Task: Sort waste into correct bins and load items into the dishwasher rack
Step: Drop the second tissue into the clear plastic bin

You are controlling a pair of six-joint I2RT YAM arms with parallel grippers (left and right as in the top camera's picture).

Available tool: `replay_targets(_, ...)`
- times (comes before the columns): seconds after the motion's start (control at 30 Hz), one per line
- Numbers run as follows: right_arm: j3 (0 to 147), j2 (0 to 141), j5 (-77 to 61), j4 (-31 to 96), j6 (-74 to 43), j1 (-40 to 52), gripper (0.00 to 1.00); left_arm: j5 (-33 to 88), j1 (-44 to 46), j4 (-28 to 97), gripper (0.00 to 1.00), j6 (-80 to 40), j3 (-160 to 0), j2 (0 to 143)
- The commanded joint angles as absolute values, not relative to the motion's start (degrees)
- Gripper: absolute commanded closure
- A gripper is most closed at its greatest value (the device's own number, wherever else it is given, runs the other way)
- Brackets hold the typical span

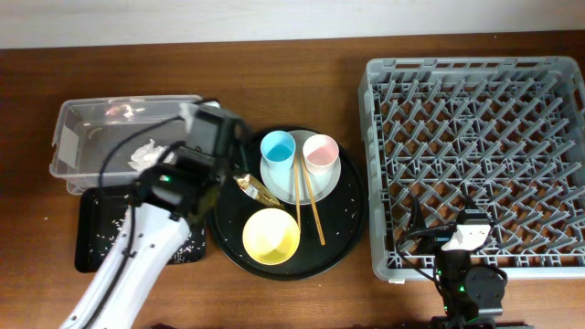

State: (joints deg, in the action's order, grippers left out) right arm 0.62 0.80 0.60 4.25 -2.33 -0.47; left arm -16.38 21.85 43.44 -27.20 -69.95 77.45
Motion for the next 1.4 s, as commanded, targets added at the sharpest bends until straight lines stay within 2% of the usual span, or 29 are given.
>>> replay_targets(0.0, 0.3, 0.4, 0.7, 4.6, -1.9, -0.8, 0.02, -20.4, 14.3, 41.1, 1.00, -25.4, -70.7, 78.4)
replay_targets(0.17, 0.3, 0.4, 0.7, 4.6, -1.9, -0.8, 0.02, -20.4, 4.1, 36.4, 1.00, -25.4, -70.7, 82.6)
replay_targets(0.43, 0.3, 0.4, 0.7, 4.6, -1.9, -0.8, 0.01, -20.4, -6.8, 31.7, 0.99, -25.4, -70.7, 92.3)
replay_targets(0.5, 0.3, 0.4, 0.7, 4.6, -1.9, -0.8, 0.02, -20.4, -8.8, 30.6, 0.96, -25.4, -70.7, 94.2)
replay_targets(0.57, 0.3, 0.4, 0.7, 4.6, -1.9, -0.8, 0.02, -20.4, -9.9, 29.4, 0.85, -25.4, -70.7, 95.2)
replay_targets(0.63, 0.3, 0.4, 0.7, 4.6, -1.9, -0.8, 0.02, -20.4, -10.3, 28.4, 0.66, -25.4, -70.7, 95.5)
replay_targets(0.67, 0.3, 0.4, 0.7, 4.6, -1.9, -0.8, 0.02, -20.4, -10.3, 28.1, 0.44, -25.4, -70.7, 95.5)
replay_targets(0.7, 0.3, 0.4, 0.7, 4.6, -1.9, -0.8, 0.02, -20.4, -10.3, 27.8, 0.30, -25.4, -70.7, 95.5)
replay_targets(0.73, 0.3, 0.4, 0.7, 4.6, -1.9, -0.8, 0.02, -20.4, -10.3, 27.6, 0.21, -25.4, -70.7, 95.5)
replay_targets(0.77, 0.3, 0.4, 0.7, 4.6, -1.9, -0.8, 0.02, -20.3, -10.3, 27.4, 0.04, -25.4, -70.7, 95.5)
replay_targets(0.83, 0.3, 0.4, 0.7, 4.6, -1.9, -0.8, 0.02, -19.9, -10.3, 27.4, 0.01, -25.4, -70.7, 95.4)
replay_targets(0.9, 0.3, 0.4, 0.7, 4.6, -1.9, -0.8, 0.02, -18.1, -10.3, 27.5, 0.04, -24.6, -70.7, 95.2)
replay_targets(0.93, 0.3, 0.4, 0.7, 4.6, -1.9, -0.8, 0.01, -17.0, -10.3, 27.5, 0.38, -24.0, -70.7, 95.0)
replay_targets(0.97, 0.3, 0.4, 0.7, 4.6, -1.9, -0.8, 0.02, -15.5, -10.3, 27.7, 0.76, -23.9, -70.7, 94.7)
replay_targets(1.0, 0.3, 0.4, 0.7, 4.6, -1.9, -0.8, 0.02, -14.5, -10.3, 27.7, 0.94, -23.9, -70.7, 94.5)
replay_targets(1.17, 0.3, 0.4, 0.7, 4.6, -1.9, -0.8, 0.02, -9.9, -10.3, 27.6, 0.96, -23.8, -70.7, 94.5)
replay_targets(1.2, 0.3, 0.4, 0.7, 4.6, -1.9, -0.8, 0.02, -9.8, -10.3, 27.6, 0.82, -23.6, -70.7, 94.5)
replay_targets(1.23, 0.3, 0.4, 0.7, 4.6, -1.9, -0.8, 0.02, -9.8, -10.3, 27.6, 0.27, -23.4, -70.7, 94.5)
replay_targets(1.3, 0.3, 0.4, 0.7, 4.6, -1.9, -0.8, 0.02, -9.8, -10.3, 27.5, 0.01, -23.5, -70.7, 94.5)
replay_targets(1.37, 0.3, 0.4, 0.7, 4.6, -1.9, -0.8, 0.02, -9.8, -10.3, 27.7, 0.01, -23.5, -70.7, 94.5)
